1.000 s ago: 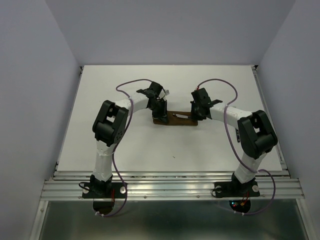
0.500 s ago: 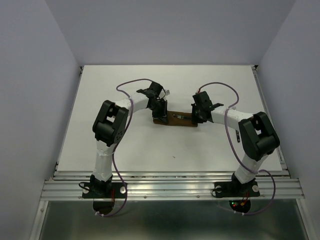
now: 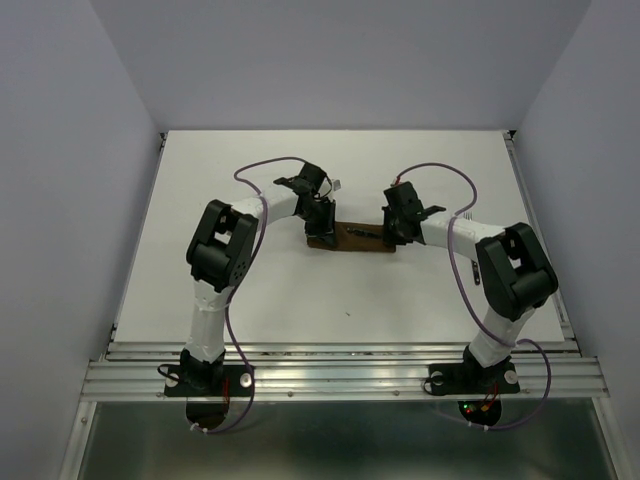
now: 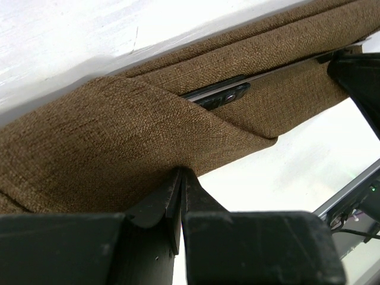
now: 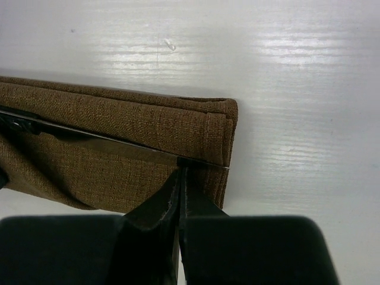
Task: Fold the napkin into a case and place the utensils inside
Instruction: Stuff the knife into the folded napkin.
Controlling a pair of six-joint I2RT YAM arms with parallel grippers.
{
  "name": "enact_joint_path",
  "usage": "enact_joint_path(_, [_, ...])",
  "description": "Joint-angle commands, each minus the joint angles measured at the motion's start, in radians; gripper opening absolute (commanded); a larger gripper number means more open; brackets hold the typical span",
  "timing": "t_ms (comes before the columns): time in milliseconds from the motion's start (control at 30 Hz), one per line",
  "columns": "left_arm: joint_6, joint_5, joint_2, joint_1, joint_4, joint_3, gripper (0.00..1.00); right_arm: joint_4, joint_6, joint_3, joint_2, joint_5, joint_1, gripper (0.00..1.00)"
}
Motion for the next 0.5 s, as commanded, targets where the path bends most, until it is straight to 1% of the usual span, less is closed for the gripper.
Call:
enact_joint_path(0, [0.049,-0.019,0.034,0.002,-0.055,0.025,0.13,0.013,-0.049,0.048,0.013,0.109,0.002,0.01])
enact_joint_path(133, [0.066,-0.005,0.040,0.002,-0.063,0.031,0.13,0.027,-0.094,0.077,0.026,0.143,0.002,0.01])
enact_joint_path(467, [0.083,0.016,0.051,0.002,-0.066,0.026,0.13,0.068,-0.118,0.097,0.053,0.146,0.002,0.01])
